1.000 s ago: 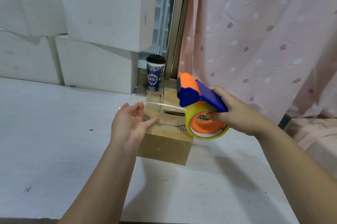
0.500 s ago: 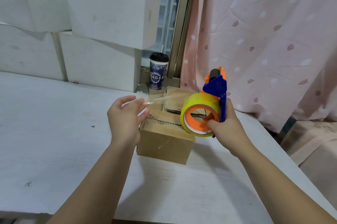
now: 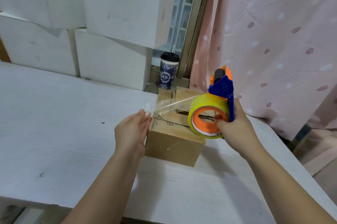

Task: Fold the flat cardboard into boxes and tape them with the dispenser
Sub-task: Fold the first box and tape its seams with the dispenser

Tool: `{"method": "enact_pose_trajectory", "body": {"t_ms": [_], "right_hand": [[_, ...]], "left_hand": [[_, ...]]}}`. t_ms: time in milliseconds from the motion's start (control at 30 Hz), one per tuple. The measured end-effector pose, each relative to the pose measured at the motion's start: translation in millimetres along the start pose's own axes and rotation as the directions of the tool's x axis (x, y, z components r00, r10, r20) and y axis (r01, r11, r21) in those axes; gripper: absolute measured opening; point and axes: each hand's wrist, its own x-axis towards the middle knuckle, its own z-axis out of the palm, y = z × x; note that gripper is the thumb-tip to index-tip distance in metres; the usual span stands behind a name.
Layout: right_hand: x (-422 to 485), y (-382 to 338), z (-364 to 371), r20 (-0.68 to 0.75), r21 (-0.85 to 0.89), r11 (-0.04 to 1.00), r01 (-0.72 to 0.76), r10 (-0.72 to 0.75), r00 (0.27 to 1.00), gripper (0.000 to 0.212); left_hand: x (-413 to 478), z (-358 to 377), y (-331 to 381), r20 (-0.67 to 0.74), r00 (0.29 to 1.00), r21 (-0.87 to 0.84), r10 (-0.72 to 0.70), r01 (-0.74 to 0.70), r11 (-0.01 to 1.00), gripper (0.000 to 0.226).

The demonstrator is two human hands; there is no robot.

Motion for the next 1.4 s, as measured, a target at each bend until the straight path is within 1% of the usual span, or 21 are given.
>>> {"method": "enact_pose_trajectory", "body": {"t_ms": [133,200,233,300,367,467,567,600,667,700,800,900,1000,1067,1100,1133,1200,1300,1333,1400], "right_hand": [[0.2,-1.1,4.1,-0.023,0.021,1.0,-0.013,0.014,1.0,0.053],[-1.0,0.8,5.8,-0.039,0.061,0.997,-0.038,0.04,0.998,0.056],[-1.3,2.2,6.3,-0.042,0.094,0.994,-0.057,0.061,0.997,0.06],[-1.2,6.7,6.4,-0.035,0.18,0.977,-0.111,0.119,0.992,0.069],[-0.9,10.8,6.7,-0.023,0.262,0.95,-0.17,0.182,0.983,0.068],[-3.1,16.2,9.1,-0.027,0.367,0.907,-0.207,0.233,0.972,0.062],[-6.8,20.8,11.8,-0.03,0.461,0.858,-0.225,0.269,0.963,0.064],[-7.7,21.6,12.6,-0.028,0.5,0.833,-0.237,0.289,0.957,0.064],[-7.9,22.4,13.9,-0.021,0.568,0.783,-0.253,0.322,0.947,0.061],[-8.2,22.3,14.6,-0.028,0.574,0.78,-0.25,0.324,0.946,0.059],[-8.9,20.9,16.5,-0.078,0.517,0.834,-0.192,0.269,0.96,0.055],[-10.9,21.2,16.0,-0.083,0.511,0.836,-0.199,0.279,0.957,0.055],[-14.6,21.1,13.3,-0.017,0.533,0.801,-0.274,0.334,0.942,0.045],[-18.5,21.4,11.7,0.015,0.537,0.787,-0.304,0.352,0.936,0.039],[-20.0,22.0,11.4,0.013,0.533,0.789,-0.307,0.355,0.935,0.038],[-21.2,22.7,11.4,0.005,0.516,0.8,-0.305,0.353,0.936,0.039],[-23.1,23.3,12.5,-0.03,0.459,0.839,-0.292,0.343,0.939,0.04],[-23.0,23.7,14.4,-0.128,0.386,0.89,-0.242,0.311,0.942,0.045],[-22.8,23.7,14.7,-0.152,0.368,0.903,-0.221,0.293,0.944,0.048],[-22.4,24.0,15.2,-0.176,0.33,0.925,-0.189,0.257,0.95,0.052]], "left_hand": [[0.7,-1.7,3.0,-0.031,0.997,0.069,0.07,-0.068,0.995,0.007],[-0.8,-1.2,3.7,-0.034,0.99,0.132,0.135,-0.13,0.983,0.009],[-1.2,-1.1,3.3,-0.027,0.982,0.19,0.186,-0.177,0.966,0.01],[-2.4,-1.4,1.9,0.01,0.954,0.339,0.299,-0.285,0.897,0.015],[-4.3,-0.7,0.2,0.061,0.931,0.429,0.361,-0.351,0.833,0.018],[-5.7,2.7,-3.4,0.121,0.911,0.522,0.393,-0.395,0.756,0.022],[-4.0,3.5,-6.7,0.151,0.882,0.681,0.446,-0.42,0.6,0.024],[-4.0,3.0,-7.3,0.159,0.878,0.701,0.451,-0.422,0.574,0.024],[-4.3,2.2,-8.4,0.173,0.882,0.692,0.439,-0.426,0.583,0.025],[-4.6,2.1,-8.2,0.172,0.885,0.683,0.433,-0.424,0.595,0.024],[-2.6,2.0,-5.6,0.172,0.898,0.672,0.405,-0.408,0.619,0.021],[1.6,0.5,-4.2,0.201,0.899,0.666,0.389,-0.416,0.619,0.019],[-1.4,-1.5,-10.5,0.252,0.851,0.669,0.46,-0.497,0.553,0.02],[-4.6,-2.1,-16.2,0.255,0.808,0.663,0.531,-0.546,0.513,0.021],[-5.0,-1.9,-18.2,0.245,0.798,0.661,0.551,-0.553,0.507,0.022],[-5.6,-1.0,-19.3,0.227,0.798,0.659,0.558,-0.548,0.515,0.022],[-5.4,0.6,-19.5,0.188,0.822,0.636,0.538,-0.519,0.571,0.023],[-0.7,0.7,-13.8,0.163,0.895,0.549,0.416,-0.433,0.715,0.024],[2.4,0.4,-10.4,0.162,0.915,0.532,0.37,-0.397,0.748,0.022],[7.8,-0.5,-2.1,0.164,0.928,0.551,0.335,-0.367,0.749,0.017]]}}
